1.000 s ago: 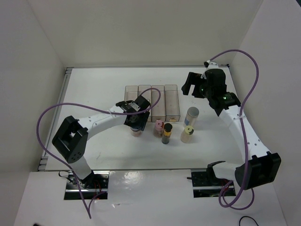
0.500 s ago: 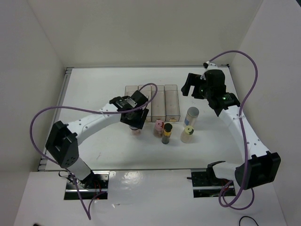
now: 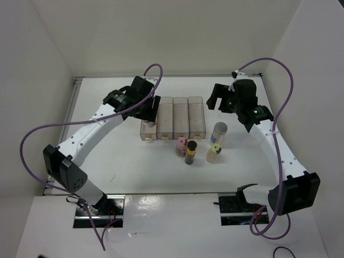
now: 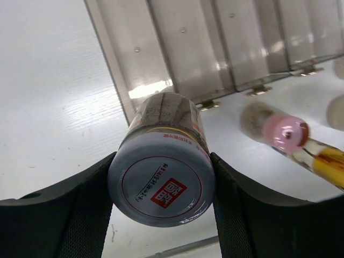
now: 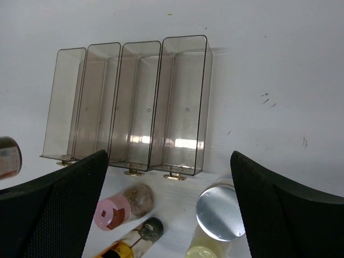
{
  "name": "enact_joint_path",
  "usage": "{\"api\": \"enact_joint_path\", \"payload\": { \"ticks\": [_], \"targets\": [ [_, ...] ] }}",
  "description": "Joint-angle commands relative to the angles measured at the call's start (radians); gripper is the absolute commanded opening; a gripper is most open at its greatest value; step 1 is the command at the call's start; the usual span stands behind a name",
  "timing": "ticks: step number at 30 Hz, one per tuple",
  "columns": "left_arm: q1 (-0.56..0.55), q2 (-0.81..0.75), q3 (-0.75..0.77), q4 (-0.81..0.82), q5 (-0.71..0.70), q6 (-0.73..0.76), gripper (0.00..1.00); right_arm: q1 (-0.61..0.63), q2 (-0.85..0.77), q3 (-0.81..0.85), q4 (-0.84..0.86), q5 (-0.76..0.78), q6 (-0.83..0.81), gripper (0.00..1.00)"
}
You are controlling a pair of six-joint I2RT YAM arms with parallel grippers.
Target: Organize the condiment bottles
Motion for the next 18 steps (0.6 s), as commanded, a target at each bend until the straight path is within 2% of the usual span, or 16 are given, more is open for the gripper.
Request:
{"api": "enact_joint_path", "payload": {
  "ticks": [1, 9, 18],
  "targets": [
    [0.046, 0.056, 0.049, 0.016, -0.031, 0.045, 0.22, 0.01, 0.003, 0.007, 0.032, -0.012, 0.001, 0.98],
    [0.106, 0.116, 0.081, 0.073, -0.004, 0.067, 0.22, 0.01, 0.022, 0.007, 0.032, -0.012, 0.001, 0.98],
    [0.106, 0.159, 0.059, 0.125, 0.018, 0.077, 0.22, 0.01, 0.032, 0.007, 0.032, -0.002, 0.001, 0.98]
  ]
}}
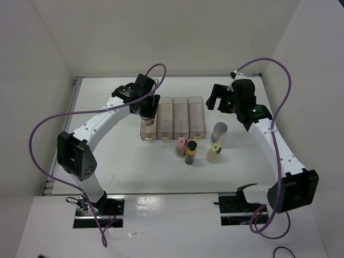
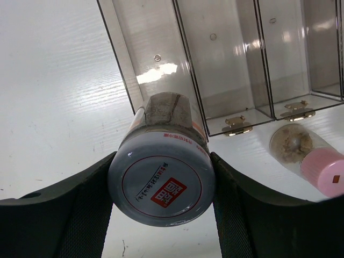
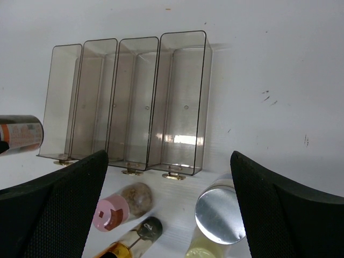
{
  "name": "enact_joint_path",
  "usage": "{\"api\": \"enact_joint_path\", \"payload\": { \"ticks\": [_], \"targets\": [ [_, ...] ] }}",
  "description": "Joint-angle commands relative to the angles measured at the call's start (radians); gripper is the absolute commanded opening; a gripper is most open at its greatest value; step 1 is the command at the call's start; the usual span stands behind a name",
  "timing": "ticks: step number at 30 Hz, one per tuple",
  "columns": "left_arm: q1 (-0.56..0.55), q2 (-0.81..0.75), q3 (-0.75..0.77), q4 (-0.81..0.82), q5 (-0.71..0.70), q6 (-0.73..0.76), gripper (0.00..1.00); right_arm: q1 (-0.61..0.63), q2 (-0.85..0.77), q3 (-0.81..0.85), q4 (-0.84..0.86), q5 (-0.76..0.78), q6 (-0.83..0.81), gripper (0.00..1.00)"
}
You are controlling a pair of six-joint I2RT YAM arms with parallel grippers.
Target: Organize the condiment bottles
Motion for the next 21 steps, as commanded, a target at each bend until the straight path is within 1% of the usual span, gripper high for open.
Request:
{"api": "enact_joint_path", "payload": {
  "ticks": [1, 21],
  "targets": [
    [0.003, 0.01, 0.038, 0.086, 0.009, 0.014, 0.22, 0.01, 0.013, 0.007, 0.031, 0.0, 0.001, 0.98],
    [0.021, 0.103, -0.011, 0.113, 0.0, 0.004, 0.22, 0.01, 0.041, 0.007, 0.041, -0.018, -0.018, 0.98]
  ]
}}
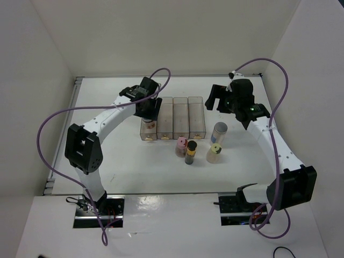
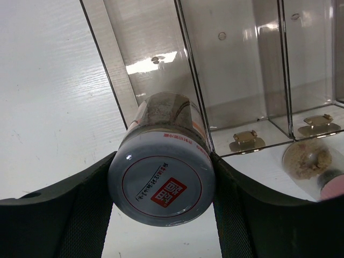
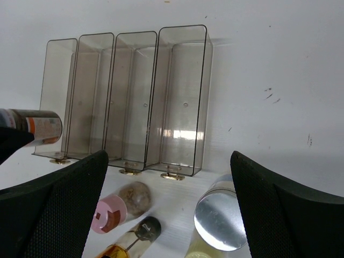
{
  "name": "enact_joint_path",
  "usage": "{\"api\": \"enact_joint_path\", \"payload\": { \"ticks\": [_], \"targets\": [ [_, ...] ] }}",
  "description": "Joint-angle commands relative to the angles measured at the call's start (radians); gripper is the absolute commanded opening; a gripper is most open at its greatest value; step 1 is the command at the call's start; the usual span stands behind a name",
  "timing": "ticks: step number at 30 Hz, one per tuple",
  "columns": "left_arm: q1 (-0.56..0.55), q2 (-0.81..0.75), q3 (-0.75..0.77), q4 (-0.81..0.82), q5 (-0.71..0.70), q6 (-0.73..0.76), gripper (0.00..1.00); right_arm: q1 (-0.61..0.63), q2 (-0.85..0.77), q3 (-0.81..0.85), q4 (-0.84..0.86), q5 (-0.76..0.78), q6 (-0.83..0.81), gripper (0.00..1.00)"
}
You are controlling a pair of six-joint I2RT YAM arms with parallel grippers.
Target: Organize the condiment bottles
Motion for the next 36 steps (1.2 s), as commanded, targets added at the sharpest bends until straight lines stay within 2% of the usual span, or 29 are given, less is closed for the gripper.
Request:
{"api": "enact_joint_path", "payload": {
  "ticks": [1, 9, 21, 34, 36],
  "targets": [
    [0.009, 0.001, 0.004, 0.057, -0.01, -0.005, 0.22, 0.01, 0.014, 0.007, 0.035, -0.011, -0.014, 0.98],
    [0.009, 0.011, -0.03, 0.075, -0.01, -0.006, 0.22, 0.01, 0.014, 0.007, 0.035, -0.011, -0.014, 0.98],
    [0.009, 0.04, -0.058, 0.094, -0.01, -0.015, 0.28, 0.01, 0.023, 0.007, 0.035, -0.02, -0.023, 0.98],
    [0.009, 0.059, -0.058, 0.094, -0.01, -0.015, 0.45, 0.01, 0.023, 0.007, 0.035, -0.02, -0.023, 0.98],
    [0.009, 0.059, -0.067, 0.094, -0.01, -0.015, 0.45, 0.01, 0.032, 0.007, 0.035, -0.02, -0.023, 0.98]
  ]
}}
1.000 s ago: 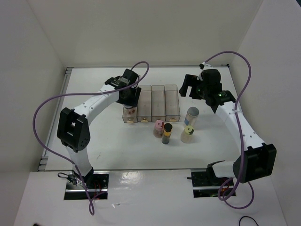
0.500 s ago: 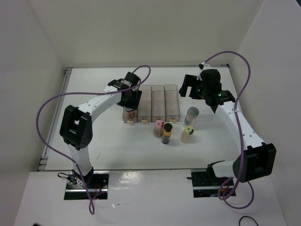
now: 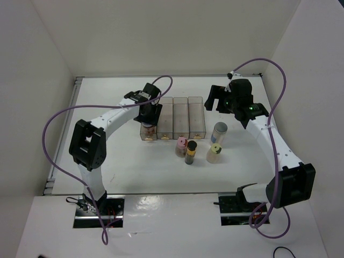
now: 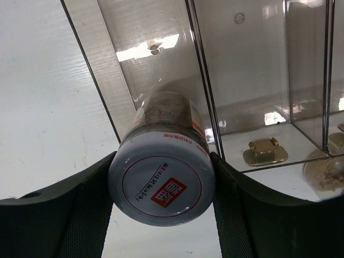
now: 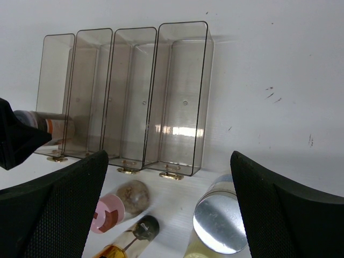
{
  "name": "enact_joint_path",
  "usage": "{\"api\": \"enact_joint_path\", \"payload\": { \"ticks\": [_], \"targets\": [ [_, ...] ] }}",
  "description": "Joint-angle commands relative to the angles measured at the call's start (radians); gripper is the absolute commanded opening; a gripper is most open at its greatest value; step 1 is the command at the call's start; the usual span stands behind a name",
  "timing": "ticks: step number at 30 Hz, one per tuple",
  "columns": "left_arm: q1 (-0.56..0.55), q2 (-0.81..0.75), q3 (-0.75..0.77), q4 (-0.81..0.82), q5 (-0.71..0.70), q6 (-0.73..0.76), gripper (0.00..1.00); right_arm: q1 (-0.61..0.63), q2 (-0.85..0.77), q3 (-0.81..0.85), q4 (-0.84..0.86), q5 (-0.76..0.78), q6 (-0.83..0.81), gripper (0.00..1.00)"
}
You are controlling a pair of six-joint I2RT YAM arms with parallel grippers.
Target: Organize the condiment bottles
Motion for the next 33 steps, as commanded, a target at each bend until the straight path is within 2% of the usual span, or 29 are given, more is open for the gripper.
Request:
{"api": "enact_joint_path", "payload": {
  "ticks": [1, 9, 10, 13, 17, 18, 22, 28, 33],
  "targets": [
    [0.006, -0.004, 0.005, 0.041, -0.009, -0.011, 0.45, 0.01, 0.01, 0.007, 0.034, -0.018, -0.012, 0.98],
    [0.006, 0.015, 0.005, 0.041, -0.018, -0.011, 0.53, 0.01, 0.01, 0.007, 0.034, -0.018, -0.012, 0.98],
    [0.006, 0.015, 0.005, 0.041, -0.018, -0.011, 0.59, 0.01, 0.01, 0.007, 0.034, -0.018, -0.012, 0.98],
    [0.006, 0.006, 0.014, 0.041, -0.018, -0.011, 0.64, 0.01, 0.01, 0.007, 0.034, -0.018, -0.012, 0.98],
    [0.006, 0.006, 0.023, 0.032, -0.018, -0.011, 0.73, 0.01, 0.01, 0.007, 0.025, -0.018, -0.012, 0.98],
    [0.006, 0.006, 0.023, 0.032, -0.018, -0.011, 0.79, 0.01, 0.019, 0.017, 0.025, -0.018, -0.012, 0.98],
    [0.006, 0.006, 0.032, 0.023, -0.028, -0.011, 0.86, 0.01, 0.019, 0.017, 0.016, -0.018, -0.021, 0.98],
    [-0.012, -0.025, 0.081, -0.012, -0.06, -0.02, 0.88, 0.01, 0.019, 0.051, 0.005, -0.018, -0.021, 0.98],
    [-0.012, -0.105, 0.164, -0.065, -0.069, -0.021, 0.9, 0.02, 0.019, 0.126, -0.027, -0.079, -0.064, 0.98]
  ]
}}
